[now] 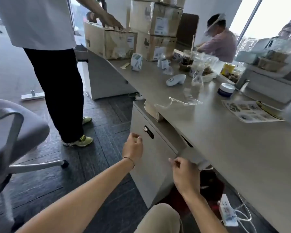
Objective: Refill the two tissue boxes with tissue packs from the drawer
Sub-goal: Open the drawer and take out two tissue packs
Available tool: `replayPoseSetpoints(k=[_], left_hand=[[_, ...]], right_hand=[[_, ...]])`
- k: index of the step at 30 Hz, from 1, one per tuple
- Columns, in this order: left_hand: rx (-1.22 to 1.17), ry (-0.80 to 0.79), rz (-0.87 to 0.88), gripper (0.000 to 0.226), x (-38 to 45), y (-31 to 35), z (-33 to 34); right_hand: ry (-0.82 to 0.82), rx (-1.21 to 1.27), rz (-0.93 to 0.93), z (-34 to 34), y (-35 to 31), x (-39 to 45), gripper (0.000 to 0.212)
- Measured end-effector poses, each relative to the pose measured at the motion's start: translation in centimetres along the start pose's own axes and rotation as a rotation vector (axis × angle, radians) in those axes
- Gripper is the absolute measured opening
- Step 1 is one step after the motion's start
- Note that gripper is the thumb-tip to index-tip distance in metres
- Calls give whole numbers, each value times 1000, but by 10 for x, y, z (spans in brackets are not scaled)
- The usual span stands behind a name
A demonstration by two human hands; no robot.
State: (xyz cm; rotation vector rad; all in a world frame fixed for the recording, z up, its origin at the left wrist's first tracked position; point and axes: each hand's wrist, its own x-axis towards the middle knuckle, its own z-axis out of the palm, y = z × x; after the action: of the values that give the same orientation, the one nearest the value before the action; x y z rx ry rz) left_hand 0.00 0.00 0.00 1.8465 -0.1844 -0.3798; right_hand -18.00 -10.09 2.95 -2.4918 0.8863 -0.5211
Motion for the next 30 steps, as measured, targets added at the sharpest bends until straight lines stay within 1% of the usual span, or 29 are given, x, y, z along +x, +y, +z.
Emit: replayPoseSetpoints(k=[3, 6, 10, 12, 14, 17, 19, 23, 27, 30], left_hand=[[-13, -49, -81, 21, 28, 0, 11], [-5, -78, -132, 30, 60, -7, 28], [-10, -34, -135, 31, 66, 11, 38], [69, -3, -116, 29, 69, 13, 40], [103, -1, -93, 30, 76, 9, 44], [44, 0, -51, 28, 80, 5, 50], [19, 12, -50, 25, 77, 8, 50], [-20, 8, -62, 27, 75, 9, 46], [-74, 74, -95, 26, 65, 1, 28], [-90, 87, -94, 28, 59, -19, 1]], right_hand=[[10, -169, 9, 4, 8, 9, 36], [-7, -259, 20, 4, 6, 15, 43], [3, -381, 28, 3, 14, 22, 46], [20, -392, -7, 3, 17, 24, 44], [21, -354, -40, 4, 19, 28, 39], [42, -264, -67, 7, 22, 30, 35], [42, -223, -62, 9, 24, 30, 33], [42, -151, -69, 11, 27, 29, 33], [1, -74, -155, 16, 16, 16, 34], [-51, -83, -192, 23, -2, 2, 38]])
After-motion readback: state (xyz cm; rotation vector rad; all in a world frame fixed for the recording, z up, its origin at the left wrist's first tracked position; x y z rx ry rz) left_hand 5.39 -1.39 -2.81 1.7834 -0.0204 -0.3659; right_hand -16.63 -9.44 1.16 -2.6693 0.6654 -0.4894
